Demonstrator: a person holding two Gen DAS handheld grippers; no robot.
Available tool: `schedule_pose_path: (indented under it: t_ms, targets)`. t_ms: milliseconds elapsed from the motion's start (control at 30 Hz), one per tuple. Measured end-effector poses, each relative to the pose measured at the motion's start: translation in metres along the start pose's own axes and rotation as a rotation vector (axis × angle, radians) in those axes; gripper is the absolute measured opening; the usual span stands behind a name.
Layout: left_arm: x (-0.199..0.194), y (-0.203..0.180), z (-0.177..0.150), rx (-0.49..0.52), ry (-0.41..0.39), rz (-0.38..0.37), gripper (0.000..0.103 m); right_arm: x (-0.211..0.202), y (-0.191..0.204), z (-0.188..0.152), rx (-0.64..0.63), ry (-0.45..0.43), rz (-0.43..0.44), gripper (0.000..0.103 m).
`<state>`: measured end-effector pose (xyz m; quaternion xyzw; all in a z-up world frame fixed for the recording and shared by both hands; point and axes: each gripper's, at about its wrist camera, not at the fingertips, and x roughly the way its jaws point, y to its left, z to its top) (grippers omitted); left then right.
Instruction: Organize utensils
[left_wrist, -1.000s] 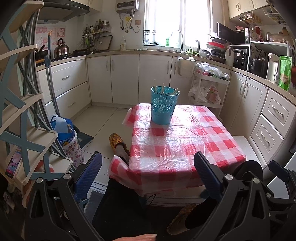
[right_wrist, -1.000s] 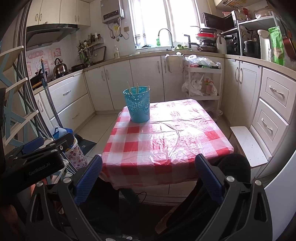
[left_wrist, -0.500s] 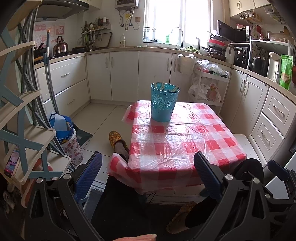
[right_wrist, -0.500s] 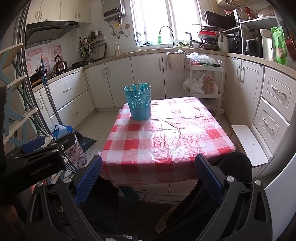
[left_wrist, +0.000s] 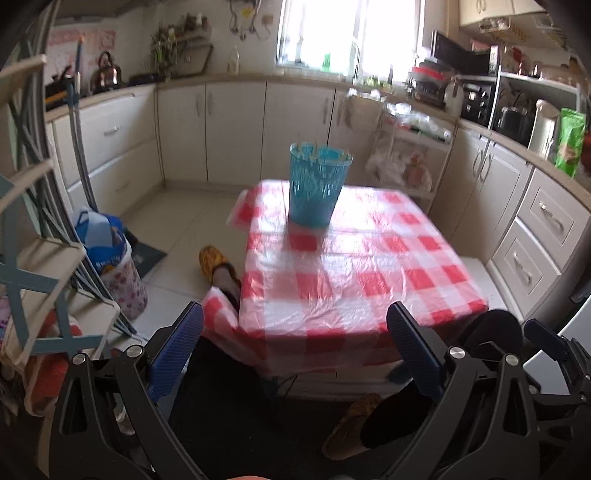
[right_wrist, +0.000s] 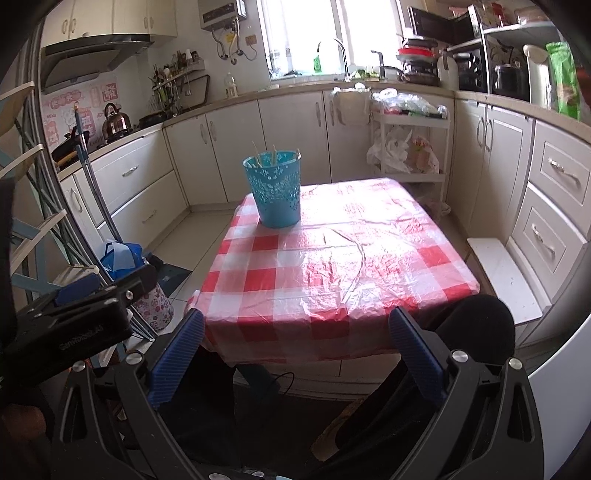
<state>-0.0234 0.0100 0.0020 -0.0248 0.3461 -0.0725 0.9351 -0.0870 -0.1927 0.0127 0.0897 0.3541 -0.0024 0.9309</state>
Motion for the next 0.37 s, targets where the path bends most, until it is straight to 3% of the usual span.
schedule_pose_path:
  t_ms: [367]
  targets:
    - [0.050,0.005,0.011,0.013,0.050,0.084,0.095,0.048,-0.008,0.006,0.029,0.092,-0.010,0.096]
